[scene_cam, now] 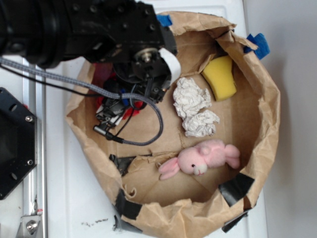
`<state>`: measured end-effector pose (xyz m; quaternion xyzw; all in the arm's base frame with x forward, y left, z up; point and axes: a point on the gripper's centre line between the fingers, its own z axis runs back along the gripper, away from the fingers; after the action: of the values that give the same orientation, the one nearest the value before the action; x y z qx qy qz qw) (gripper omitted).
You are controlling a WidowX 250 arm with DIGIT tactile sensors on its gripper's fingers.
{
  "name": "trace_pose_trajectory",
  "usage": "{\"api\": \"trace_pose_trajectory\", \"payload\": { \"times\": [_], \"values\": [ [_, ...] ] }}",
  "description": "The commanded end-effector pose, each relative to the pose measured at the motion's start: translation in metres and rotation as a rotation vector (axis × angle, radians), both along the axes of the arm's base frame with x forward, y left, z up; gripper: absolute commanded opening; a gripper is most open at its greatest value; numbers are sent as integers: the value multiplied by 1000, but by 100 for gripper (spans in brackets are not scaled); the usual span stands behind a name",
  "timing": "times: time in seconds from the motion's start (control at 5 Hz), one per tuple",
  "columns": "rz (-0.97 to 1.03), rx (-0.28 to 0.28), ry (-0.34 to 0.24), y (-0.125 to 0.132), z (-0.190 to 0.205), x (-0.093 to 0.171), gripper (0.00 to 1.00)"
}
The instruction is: Grab the red paper.
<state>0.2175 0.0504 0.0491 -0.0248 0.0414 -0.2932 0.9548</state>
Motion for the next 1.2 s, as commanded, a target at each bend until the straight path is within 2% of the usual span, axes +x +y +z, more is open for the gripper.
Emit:
{"api": "trace_pose_trajectory", "payload": {
  "times": [0.0,0.2,1.0],
  "values": [
    [13,5,-54,1,1,2,100],
    [45,-11,-66,4,6,4,0],
    [82,-34,-86,0,17,11,0]
  ]
}}
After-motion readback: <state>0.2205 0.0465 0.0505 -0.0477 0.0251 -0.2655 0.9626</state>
